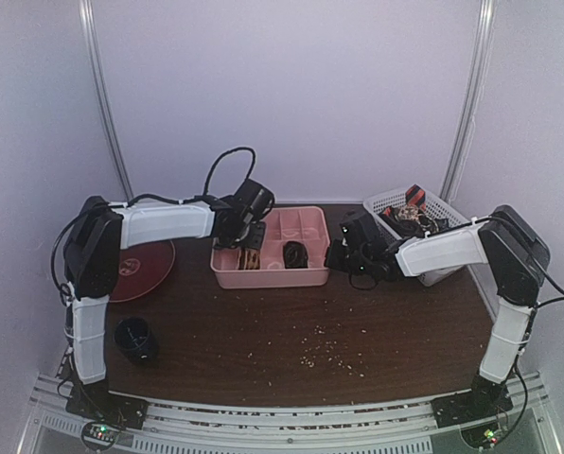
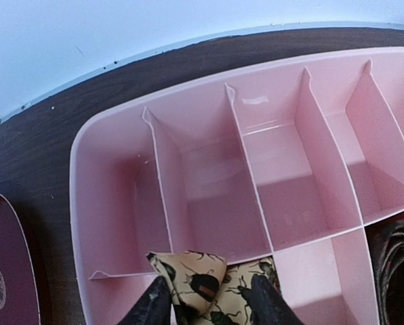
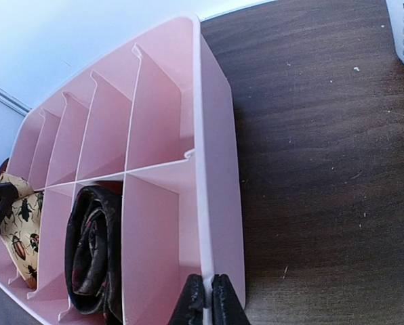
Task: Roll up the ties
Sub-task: Adjust the tie in the storage box, then move the storage box to the corner of the board.
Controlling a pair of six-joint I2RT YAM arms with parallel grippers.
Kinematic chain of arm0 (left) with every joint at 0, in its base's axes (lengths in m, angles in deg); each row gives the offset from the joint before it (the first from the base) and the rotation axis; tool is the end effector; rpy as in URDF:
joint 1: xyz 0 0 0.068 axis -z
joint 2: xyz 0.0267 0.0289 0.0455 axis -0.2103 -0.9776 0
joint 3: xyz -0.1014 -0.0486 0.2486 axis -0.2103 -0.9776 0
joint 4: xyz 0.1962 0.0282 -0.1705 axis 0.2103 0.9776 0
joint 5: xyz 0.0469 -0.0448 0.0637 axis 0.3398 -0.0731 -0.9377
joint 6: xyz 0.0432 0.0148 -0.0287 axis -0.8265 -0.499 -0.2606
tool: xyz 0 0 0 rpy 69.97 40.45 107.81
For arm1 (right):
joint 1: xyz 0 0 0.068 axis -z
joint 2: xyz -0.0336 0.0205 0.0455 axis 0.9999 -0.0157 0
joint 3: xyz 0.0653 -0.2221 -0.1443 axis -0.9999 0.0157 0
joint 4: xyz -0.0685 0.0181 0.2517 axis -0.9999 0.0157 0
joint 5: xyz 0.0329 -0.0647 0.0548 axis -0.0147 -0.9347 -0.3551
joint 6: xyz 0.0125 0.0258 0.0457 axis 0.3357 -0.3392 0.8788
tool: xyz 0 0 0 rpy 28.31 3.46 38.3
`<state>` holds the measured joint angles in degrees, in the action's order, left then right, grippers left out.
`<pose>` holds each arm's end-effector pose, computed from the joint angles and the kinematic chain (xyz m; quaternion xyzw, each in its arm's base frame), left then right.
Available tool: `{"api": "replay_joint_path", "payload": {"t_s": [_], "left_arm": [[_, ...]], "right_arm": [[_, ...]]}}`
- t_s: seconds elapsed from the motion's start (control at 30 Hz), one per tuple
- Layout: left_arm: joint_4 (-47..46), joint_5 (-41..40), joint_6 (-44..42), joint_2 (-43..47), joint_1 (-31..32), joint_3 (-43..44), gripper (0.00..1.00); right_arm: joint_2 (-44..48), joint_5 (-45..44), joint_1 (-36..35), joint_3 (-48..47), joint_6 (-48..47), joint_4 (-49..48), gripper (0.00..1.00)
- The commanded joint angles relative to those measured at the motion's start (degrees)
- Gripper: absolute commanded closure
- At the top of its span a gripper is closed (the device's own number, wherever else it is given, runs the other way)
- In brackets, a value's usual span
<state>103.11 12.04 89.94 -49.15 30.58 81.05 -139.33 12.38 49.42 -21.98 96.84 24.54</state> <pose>0.3528 -0.3021 0.2154 0.0295 0.9149 0.0061 0.4025 0.3131 0.2537 0.1798 0.0460 0.8682 0.2756 0.4101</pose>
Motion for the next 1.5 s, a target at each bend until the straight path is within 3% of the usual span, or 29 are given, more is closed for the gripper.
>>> {"api": "replay_joint_path", "payload": {"t_s": [0.0, 0.23, 1.07, 1.47], "left_arm": [[-2.5, 1.1, -0.3, 0.1, -0.9, -0.4, 0.62], [-3.9, 4.6, 1.9, -0.8, -0.9, -3.7, 0.72], [-10.1, 10.2, 1.2, -7.3, -4.2, -4.2, 0.72], [-8.4, 12.7, -2.8, -0.3, -3.9, -1.9, 0.52]], "right_arm": [[0.1, 2.9, -0.8, 1.6, -1.0, 4.8, 1.00], [0.0, 2.7, -0.8, 1.7, -1.1, 4.8, 1.00], [-1.0, 2.4, -0.8, 0.9, -1.2, 4.7, 1.00], [-1.1, 0.8, -0.7, -0.8, -0.7, 6.1, 1.00]]}}
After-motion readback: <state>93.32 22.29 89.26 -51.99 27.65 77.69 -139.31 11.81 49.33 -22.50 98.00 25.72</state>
